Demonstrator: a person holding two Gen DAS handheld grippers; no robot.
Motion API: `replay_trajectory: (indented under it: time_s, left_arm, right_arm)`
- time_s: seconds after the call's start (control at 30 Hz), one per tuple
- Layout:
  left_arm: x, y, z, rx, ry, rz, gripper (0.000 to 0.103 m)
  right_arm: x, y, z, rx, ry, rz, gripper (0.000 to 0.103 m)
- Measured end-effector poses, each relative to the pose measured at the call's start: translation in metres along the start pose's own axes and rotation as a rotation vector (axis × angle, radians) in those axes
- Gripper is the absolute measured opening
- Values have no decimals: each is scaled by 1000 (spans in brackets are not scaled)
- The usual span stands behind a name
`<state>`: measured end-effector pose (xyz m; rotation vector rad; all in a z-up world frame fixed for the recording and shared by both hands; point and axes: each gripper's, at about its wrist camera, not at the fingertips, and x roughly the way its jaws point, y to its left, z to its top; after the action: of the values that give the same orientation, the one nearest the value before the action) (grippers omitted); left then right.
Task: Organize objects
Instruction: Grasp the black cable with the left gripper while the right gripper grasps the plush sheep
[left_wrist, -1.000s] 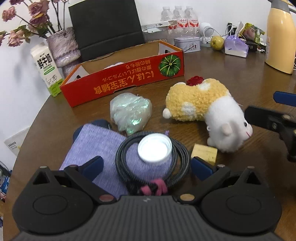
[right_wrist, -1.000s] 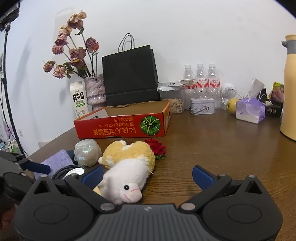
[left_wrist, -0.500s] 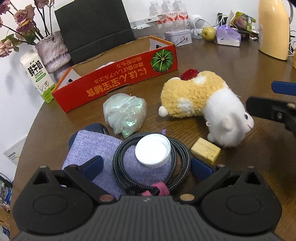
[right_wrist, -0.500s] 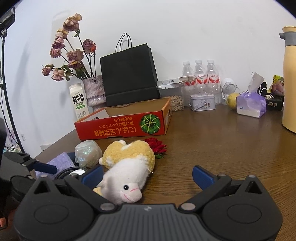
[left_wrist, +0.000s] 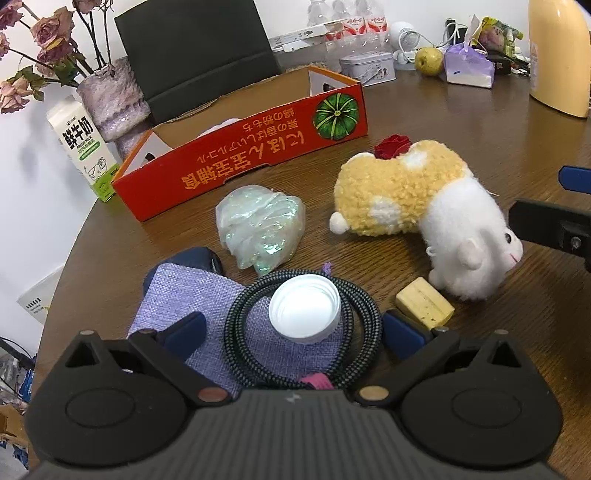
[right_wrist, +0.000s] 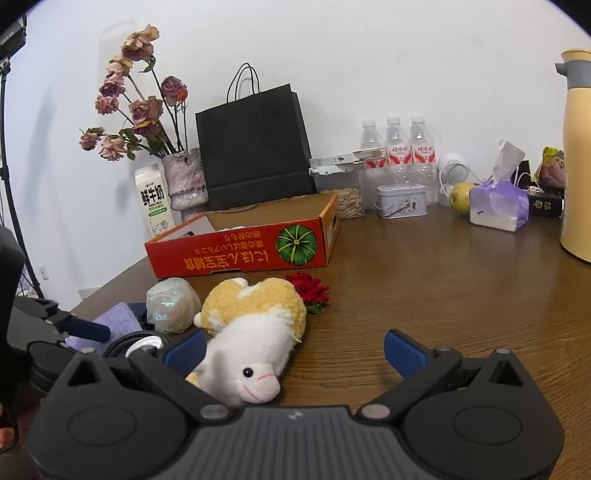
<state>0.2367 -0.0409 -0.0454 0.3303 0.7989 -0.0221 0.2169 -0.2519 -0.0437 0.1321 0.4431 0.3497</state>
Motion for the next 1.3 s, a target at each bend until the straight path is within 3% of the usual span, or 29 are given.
replay_trajectory:
  time_s: [0.27,0.4,0.57,0.63,0.7,0.9,1.3]
  left_arm:
    - [0,-2,2,28,8,41,103]
    - [4,10,-1,-47,12,-16,103]
    - [3,10,-7,-72,-24,-20,103]
    - [1,9,-10,-78,-45,-17,100]
    - [-3,6,-12,-73,-65,-16,91]
    - [-10,-1,-17,-92,-101,15,86]
    - [-34,16,-24,-178,-205,60,84]
  right_arm:
    - [1,-1,0,3,6,-2,103]
    - [2,-1,0,5,12,-6,103]
    - [3,-2,0,5,18,-13,103]
    - [4,-2,0,5,21,-17,103]
    - [4,-1,0,4,25,-22,103]
    - [6,2,0,-17,31,-34,100]
    - [16,26,-1,-138,76,-46,94]
